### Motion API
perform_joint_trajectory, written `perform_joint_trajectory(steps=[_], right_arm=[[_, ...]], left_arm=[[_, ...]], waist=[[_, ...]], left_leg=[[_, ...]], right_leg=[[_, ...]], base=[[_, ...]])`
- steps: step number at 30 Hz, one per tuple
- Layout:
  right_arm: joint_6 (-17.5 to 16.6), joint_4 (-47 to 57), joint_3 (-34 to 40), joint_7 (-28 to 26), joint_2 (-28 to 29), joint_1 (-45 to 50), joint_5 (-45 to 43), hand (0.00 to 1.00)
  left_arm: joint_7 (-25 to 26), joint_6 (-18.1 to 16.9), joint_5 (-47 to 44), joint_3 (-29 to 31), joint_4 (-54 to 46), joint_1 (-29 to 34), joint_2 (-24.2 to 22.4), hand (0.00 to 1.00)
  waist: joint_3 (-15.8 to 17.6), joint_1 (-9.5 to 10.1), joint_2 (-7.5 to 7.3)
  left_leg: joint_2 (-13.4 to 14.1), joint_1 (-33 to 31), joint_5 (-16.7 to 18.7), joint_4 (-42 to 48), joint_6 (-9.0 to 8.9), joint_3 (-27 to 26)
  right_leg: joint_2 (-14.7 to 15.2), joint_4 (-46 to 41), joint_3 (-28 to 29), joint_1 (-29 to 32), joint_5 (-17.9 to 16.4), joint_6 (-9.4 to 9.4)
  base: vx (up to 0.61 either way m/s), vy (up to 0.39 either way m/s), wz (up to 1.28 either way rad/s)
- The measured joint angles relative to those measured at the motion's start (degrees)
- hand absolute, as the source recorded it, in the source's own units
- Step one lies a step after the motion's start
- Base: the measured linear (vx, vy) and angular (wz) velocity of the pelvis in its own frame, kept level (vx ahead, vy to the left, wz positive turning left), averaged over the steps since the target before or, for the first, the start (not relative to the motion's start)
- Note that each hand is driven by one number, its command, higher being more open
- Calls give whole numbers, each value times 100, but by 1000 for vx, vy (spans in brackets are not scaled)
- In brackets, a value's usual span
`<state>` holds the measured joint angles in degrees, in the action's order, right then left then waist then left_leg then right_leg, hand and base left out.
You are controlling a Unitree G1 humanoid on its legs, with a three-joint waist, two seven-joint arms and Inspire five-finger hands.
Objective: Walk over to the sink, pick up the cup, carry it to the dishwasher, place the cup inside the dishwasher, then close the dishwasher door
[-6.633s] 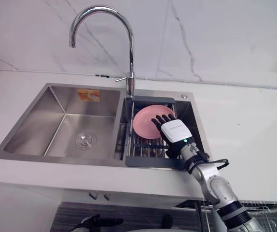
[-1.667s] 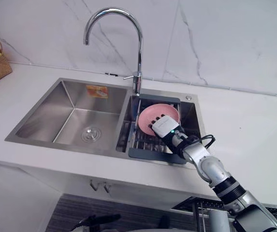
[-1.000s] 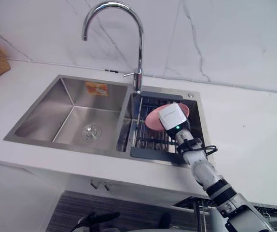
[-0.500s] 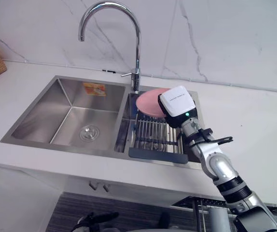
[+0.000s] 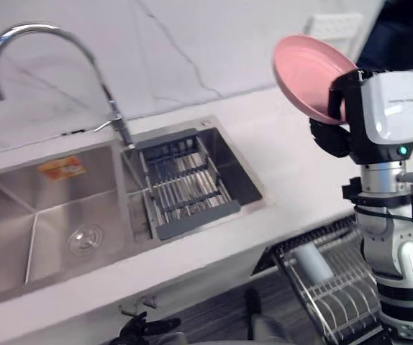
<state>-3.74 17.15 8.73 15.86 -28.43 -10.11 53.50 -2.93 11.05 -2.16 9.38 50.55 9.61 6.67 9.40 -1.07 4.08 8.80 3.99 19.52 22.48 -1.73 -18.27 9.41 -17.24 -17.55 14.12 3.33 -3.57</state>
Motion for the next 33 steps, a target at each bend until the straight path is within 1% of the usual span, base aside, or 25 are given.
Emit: perform_joint_trajectory(steps=[1,2,3,4,5,6,7,8,9,10,11,12,13,14,15,16,18,20,21,24,26,27,28,31,33], right_arm=[[-45,-49,-17,3,-4,0,11,0],[-88,-55,-17,10,-12,-7,14,0],[-156,-52,-34,16,-69,-85,15,0],[-245,-50,-31,35,-189,-112,15,0],[-261,-87,0,25,-199,-292,19,0],[-246,-96,25,35,-173,-322,16,0],[-252,-141,43,91,-166,-320,17,0],[-277,-217,45,124,-164,-324,42,0],[-332,-275,42,135,-163,-315,72,0],[-351,-274,35,132,-160,-305,74,0],[-397,-259,35,123,-136,-260,73,0],[-385,-250,62,45,-134,-191,67,0],[-355,-250,95,-24,-135,-117,67,0],[-274,-256,249,-218,-136,180,61,0],[-228,-272,299,-290,-136,285,61,0],[-164,-306,399,-417,-134,460,61,0],[-90,-337,499,-614,-121,669,57,0],[-88,-362,507,-669,-68,764,57,0],[-75,-372,522,-674,75,872,55,0],[47,-648,526,-737,360,913,54,0],[180,-920,537,-753,406,910,50,0],[180,-920,537,-753,406,910,50,0],[271,-1159,550,-749,405,841,30,0],[417,-1887,539,-683,405,586,-3,0],[548,-2457,524,-523,405,329,-46,0]], left_arm=[[6,104,-144,81,-80,90,1,100],[13,157,-209,151,-123,125,-1,100],[16,206,-335,277,-144,146,-19,100],[2,269,-365,405,-128,138,-27,100],[-24,236,-358,492,-114,164,-14,100],[-31,221,-358,599,-109,152,-36,100],[9,225,-362,657,-184,190,-56,100],[26,246,-366,661,-246,259,-45,100],[40,242,-362,674,-396,313,-27,100],[54,247,-362,673,-455,305,0,100],[139,381,-358,675,-521,277,92,100],[172,458,-357,706,-520,289,164,100],[170,498,-356,704,-519,306,211,100],[169,603,-355,703,-504,309,276,100],[165,612,-353,700,-503,315,280,100],[154,632,-343,700,-498,318,274,100],[104,601,-355,680,-519,300,195,100],[99,558,-366,679,-538,233,104,100],[70,538,-369,677,-541,81,36,100],[11,465,-369,650,-637,-113,-85,100],[4,430,-369,627,-745,-157,-101,100],[4,430,-369,627,-745,-157,-101,100],[10,342,-367,601,-764,-201,-83,100],[14,327,-366,444,-763,-297,-24,100],[16,327,-372,361,-759,-377,-24,100]], waist=[[-24,15,-44],[-59,25,-106],[-69,62,-151],[-68,43,-241],[-139,294,-155],[-134,337,-157],[-159,258,-184],[-180,228,-205],[-255,329,-294],[-300,377,-364],[-352,403,-451],[-355,369,-447],[-358,362,-443],[-370,318,-426],[-381,306,-408],[-398,286,-378],[-420,247,-337],[-424,205,-330],[-417,173,-341],[-390,151,-339],[-360,142,-334],[-360,142,-334],[-284,154,-323],[-107,194,-322],[82,236,-313]], left_leg=[[35,130,3,1,-1,-196],[24,181,21,72,3,-307],[8,119,57,221,43,-363],[-68,-74,188,90,112,-97],[-138,-150,-71,-377,206,-45],[-40,-142,-188,-438,163,-366],[53,-121,-315,-474,178,-638],[52,-62,-372,-580,165,-789],[59,-46,-437,-602,151,-1041],[65,-57,-446,-592,144,-1174],[87,-137,-467,-521,107,-1330],[140,-177,-500,-494,53,-1356],[153,-170,-514,-490,29,-1364],[188,-148,-538,-475,-20,-1365],[209,-147,-552,-474,-44,-1365],[235,-155,-594,-505,-113,-1367],[231,-166,-700,-645,-193,-1393],[219,-247,-767,-712,-200,-1398],[199,-370,-838,-739,-170,-1386],[161,-508,-937,-783,-125,-1344],[100,-569,-1006,-857,-104,-1228],[100,-569,-1006,-857,-104,-1228],[69,-672,-1049,-857,-77,-1142],[10,-930,-1110,-847,-28,-995],[-39,-1107,-1144,-823,23,-862]], right_leg=[[190,-841,-499,-129,-343,-109],[261,-1051,-759,-253,-562,-109],[188,-859,-1018,-291,-504,-103],[-73,-198,-805,-335,-115,-67],[-460,517,-360,-383,200,-59],[-382,-10,-530,-319,-240,-305],[-94,-891,-939,-461,-940,-324],[111,-1000,-1177,-749,-1169,-130],[307,-716,-1352,-1086,-1186,-5],[351,-413,-1411,-1251,-1070,104],[315,326,-1283,-1492,-729,489],[107,905,-1284,-1663,-579,668],[39,1138,-1264,-1750,-515,758],[-89,1531,-1241,-1937,-424,891],[-128,1617,-1240,-1973,-405,905],[-190,1739,-1223,-1990,-370,898],[-273,1910,-1164,-1960,-278,853],[-310,2038,-1137,-1903,-188,817],[-334,2184,-1145,-1839,-70,782],[-318,2206,-1178,-1723,-8,755],[-287,2207,-1285,-1708,0,760],[-287,2207,-1285,-1708,0,760],[-263,2209,-1360,-1654,19,759],[-220,2210,-1453,-1468,90,750],[-181,2210,-1539,-1358,139,750]], base=[[14,76,-109],[10,50,-94],[-97,27,-95],[-234,76,-148],[-266,68,-152],[-223,61,-141],[-96,-3,-86],[-55,-30,-94],[-12,-83,-95],[-40,-145,-113],[-36,-237,-90],[-24,-229,-78],[-17,-285,-47],[-22,-211,-22],[-35,-191,-15],[-38,-89,-10],[-94,-101,-15],[-130,-54,-9],[-125,-21,-1],[-97,39,7],[-54,49,22],[-67,70,29],[-74,80,25],[-84,90,22],[-78,94,21]])
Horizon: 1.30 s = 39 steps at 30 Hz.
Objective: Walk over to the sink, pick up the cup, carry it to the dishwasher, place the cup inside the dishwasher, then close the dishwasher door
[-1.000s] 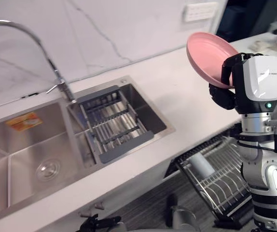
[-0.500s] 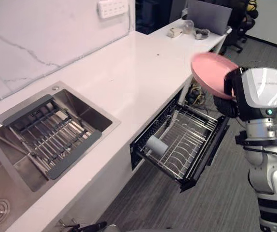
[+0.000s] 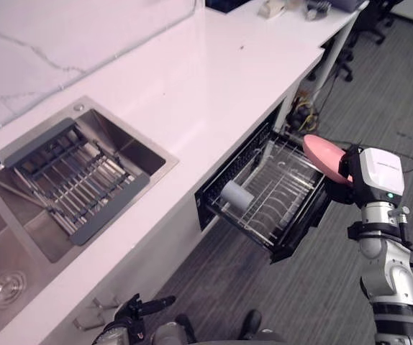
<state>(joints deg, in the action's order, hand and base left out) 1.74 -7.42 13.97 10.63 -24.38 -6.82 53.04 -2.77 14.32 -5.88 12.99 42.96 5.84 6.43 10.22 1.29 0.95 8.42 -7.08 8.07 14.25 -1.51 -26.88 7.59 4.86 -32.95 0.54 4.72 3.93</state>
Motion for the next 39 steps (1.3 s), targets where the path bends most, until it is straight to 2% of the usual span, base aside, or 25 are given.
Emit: perform_joint_trajectory(steps=[7,11,17,21,26,29,30,35,39], right_arm=[[252,-1307,-150,585,-90,-903,-287,0],[253,-1607,-544,718,-539,-1634,-491,0],[320,-2145,-1112,675,-781,-2570,-695,0],[502,-2382,-1322,569,-790,-2849,-937,0],[875,-2809,-1459,319,-784,-2967,-1361,0],[958,-2827,-1461,297,-784,-2969,-1362,0],[961,-2845,-1461,298,-784,-2969,-1363,100],[1029,-2942,-1461,395,-784,-3032,-1565,100],[970,-2917,-1446,456,-779,-3010,-1670,100]], left_arm=[[46,-187,-216,-7,0,-423,44,100],[69,-285,-263,-6,-2,-712,145,100],[122,-354,-425,-8,-35,-988,165,100],[174,-362,-433,-6,-154,-1106,171,100],[222,-365,-438,-10,-276,-1237,171,100],[222,-375,-438,-9,-320,-1240,232,100],[221,-377,-438,-9,-347,-1240,246,100],[138,-464,-492,-38,-487,-1249,391,100],[108,-486,-489,-114,-490,-1248,434,100]], waist=[[465,136,50],[724,243,74],[1044,379,118],[1178,476,155],[1295,580,199],[1321,578,216],[1322,578,216],[1324,582,213],[1326,581,208]], left_leg=[[-101,-596,-46,225,94,359],[-154,-918,-53,327,161,538],[-246,-1268,-121,357,281,693],[-351,-1477,-224,245,362,769],[-463,-1543,-419,-40,478,884],[-464,-1541,-456,-109,520,886],[-464,-1541,-464,-125,522,886],[-469,-1524,-679,-343,532,899],[-448,-1406,-954,-652,459,865]], right_leg=[[99,3,-193,319,126,29],[146,7,-222,527,198,45],[217,36,-193,776,296,76],[290,39,-188,970,376,112],[352,44,-88,1116,693,108],[361,46,93,1155,866,106],[363,46,122,1160,889,113],[353,47,222,1226,951,113],[297,47,380,1265,945,111]], base=[[-38,106,22],[-37,118,12],[-20,120,14],[-10,99,14],[5,138,12],[10,134,-3],[6,105,0],[1,54,3],[-27,-5,-6]])
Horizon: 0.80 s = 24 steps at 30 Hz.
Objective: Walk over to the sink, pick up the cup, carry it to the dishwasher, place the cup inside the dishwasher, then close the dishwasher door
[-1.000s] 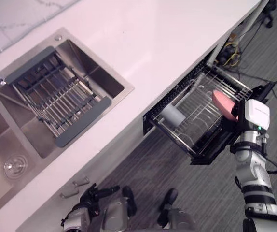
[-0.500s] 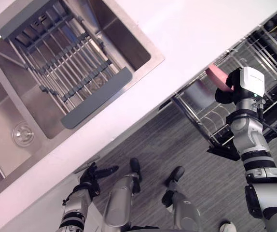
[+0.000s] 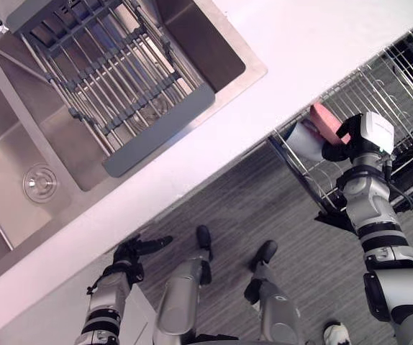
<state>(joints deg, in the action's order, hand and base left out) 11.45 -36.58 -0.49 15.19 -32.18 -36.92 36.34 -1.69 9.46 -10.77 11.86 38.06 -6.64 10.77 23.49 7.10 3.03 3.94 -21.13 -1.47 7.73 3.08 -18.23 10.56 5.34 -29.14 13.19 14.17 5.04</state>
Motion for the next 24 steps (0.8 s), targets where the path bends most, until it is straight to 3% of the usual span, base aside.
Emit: perform_joint_trajectory(steps=[2,3,4,7,13,16,24], right_arm=[[3,227,79,8,2,159,-145,100],[-27,538,188,18,98,400,-146,100],[-53,679,258,18,172,490,-149,100],[-109,1425,502,9,353,1007,-321,100],[-95,2924,1651,-83,703,2022,-784,100],[-174,3441,2001,-92,736,2240,-1054,100],[-210,3418,2642,7,754,2633,-1988,100]], left_arm=[[-6,1,3,-11,-8,0,-3,100],[-4,6,5,-8,-17,16,64,100],[-2,8,5,-3,-15,25,104,100],[0,63,23,-3,-48,157,92,100],[-16,181,301,15,-38,678,-5,100],[-14,206,409,42,13,877,-151,100],[-11,172,643,455,172,1021,-294,100]], waist=[[1,-1,-47],[-11,-1,-238],[-19,-5,-326],[-40,-176,-376],[-401,-462,-720],[-702,-592,-740],[-1108,-683,-706]], left_leg=[[12,74,-63,-86,-61,-71],[-25,117,-87,-95,-98,-196],[-34,121,-93,-81,-111,-251],[180,173,-128,-36,-235,-284],[451,498,8,63,-472,-521],[543,699,169,278,-470,-613],[758,941,486,711,-525,-828]], right_leg=[[-11,0,82,-8,-112,-92],[41,0,75,-9,-395,-90],[58,-1,65,4,-551,-85],[-131,-4,47,-29,-591,-124],[-361,-36,300,-211,-594,-260],[-403,-36,447,-426,-598,-253],[-476,-5,724,-716,-755,-195]], base=[[-39,-17,-15],[-36,-42,-19],[-59,-101,-30],[-64,-97,-22],[44,-32,-27],[109,35,-27],[13,48,-16]])
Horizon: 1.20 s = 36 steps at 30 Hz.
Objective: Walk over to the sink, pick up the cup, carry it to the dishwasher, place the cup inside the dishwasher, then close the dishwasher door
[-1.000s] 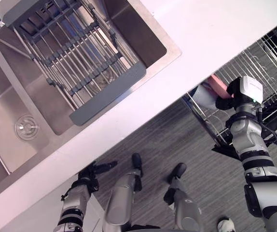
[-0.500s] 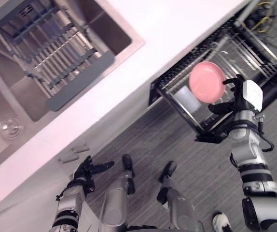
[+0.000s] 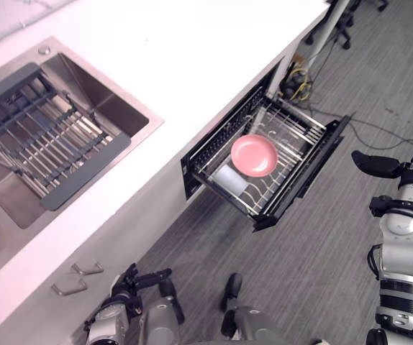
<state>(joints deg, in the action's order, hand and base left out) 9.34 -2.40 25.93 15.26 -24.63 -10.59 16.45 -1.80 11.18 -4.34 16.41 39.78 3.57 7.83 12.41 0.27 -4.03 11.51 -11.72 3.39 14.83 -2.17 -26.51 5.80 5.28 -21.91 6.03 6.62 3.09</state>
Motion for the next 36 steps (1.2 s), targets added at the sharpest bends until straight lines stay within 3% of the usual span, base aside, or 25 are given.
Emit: perform_joint_trajectory(steps=[4,6,7,8,12,17,22,27,36], right_arm=[[296,-586,492,-24,10,38,-675,100],[467,-679,627,-6,2,-50,-1092,100],[554,-773,662,59,-39,-222,-1378,0],[583,-828,692,98,-56,-346,-1526,0],[866,-1027,765,238,-581,-1463,-2242,0],[911,-1438,546,73,-1122,-2293,-2991,0],[729,-2471,-57,-264,-1485,-2760,-3919,0],[664,-3341,-536,-717,-1612,-3182,-4234,0],[463,-4341,-623,-703,-1915,-3297,-4386,0]], left_arm=[[-22,-28,3,125,175,208,21,100],[-65,-28,-3,119,186,216,26,100],[-67,-28,-30,100,251,141,28,100],[-66,-28,-54,99,290,62,31,100],[-61,-170,-380,-132,256,-485,11,100],[-40,-181,-739,-392,85,-599,11,100],[-21,1,-1146,-869,65,-943,-22,100],[-78,180,-1272,-1035,46,-1124,-40,100],[-235,297,-1270,-1458,109,-965,-148,100]], waist=[[-66,-59,113],[-3,-108,246],[99,-149,339],[189,-160,358],[948,-174,846],[1198,-146,1187],[1298,-80,1375],[1384,112,1566],[1425,189,1662]], left_leg=[[223,-80,248,377,-65,-64],[385,-399,385,661,-67,-75],[419,-642,414,783,-51,-94],[408,-710,422,829,-38,-110],[186,-1029,289,715,129,-229],[-253,-1062,30,199,233,-109],[-598,-1127,-46,-18,299,255],[-768,-1209,-107,-71,385,489],[-1009,-929,-522,-528,409,1266]], right_leg=[[-98,2,-47,-22,-61,-86],[-129,1,-189,193,-59,-85],[-110,0,-240,400,52,-95],[-83,0,-242,481,157,-137],[91,-1,-79,978,516,-154],[328,-31,113,1264,643,-54],[547,0,87,1343,714,50],[700,2,-112,1320,741,92],[809,1,-1033,705,574,121]], base=[[-40,25,-14],[-67,58,-25],[-54,56,-19],[-76,94,-21],[-62,92,-15],[27,86,-8],[18,118,11],[-11,97,22],[-11,44,44]])
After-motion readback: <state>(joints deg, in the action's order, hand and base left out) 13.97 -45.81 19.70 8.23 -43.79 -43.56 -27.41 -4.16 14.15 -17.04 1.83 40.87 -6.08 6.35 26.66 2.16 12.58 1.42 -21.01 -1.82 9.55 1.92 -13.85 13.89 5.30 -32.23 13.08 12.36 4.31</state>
